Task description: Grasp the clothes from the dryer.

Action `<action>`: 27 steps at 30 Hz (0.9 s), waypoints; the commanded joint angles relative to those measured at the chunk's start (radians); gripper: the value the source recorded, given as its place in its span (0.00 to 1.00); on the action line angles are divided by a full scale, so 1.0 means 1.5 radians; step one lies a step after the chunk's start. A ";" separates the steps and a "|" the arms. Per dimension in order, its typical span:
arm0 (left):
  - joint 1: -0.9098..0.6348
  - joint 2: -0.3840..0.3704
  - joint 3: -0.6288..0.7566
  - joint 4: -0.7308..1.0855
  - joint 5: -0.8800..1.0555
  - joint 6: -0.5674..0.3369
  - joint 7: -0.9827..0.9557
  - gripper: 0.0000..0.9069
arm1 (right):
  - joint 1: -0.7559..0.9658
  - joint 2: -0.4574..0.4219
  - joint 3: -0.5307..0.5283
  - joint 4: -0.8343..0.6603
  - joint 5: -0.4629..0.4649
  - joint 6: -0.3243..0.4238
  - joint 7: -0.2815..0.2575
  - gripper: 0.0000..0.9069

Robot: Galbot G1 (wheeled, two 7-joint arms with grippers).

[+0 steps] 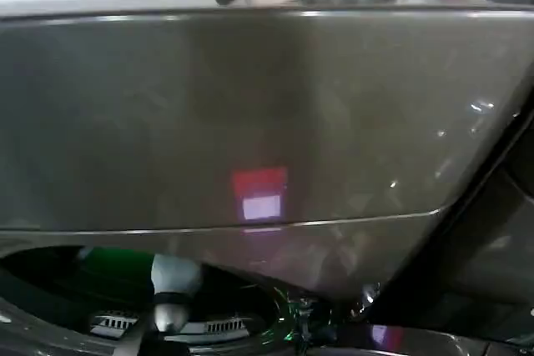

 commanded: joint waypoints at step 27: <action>0.015 -0.009 0.008 -0.051 -0.044 0.005 -0.023 0.00 | 0.001 0.004 0.004 -0.001 -0.027 -0.001 0.011 1.00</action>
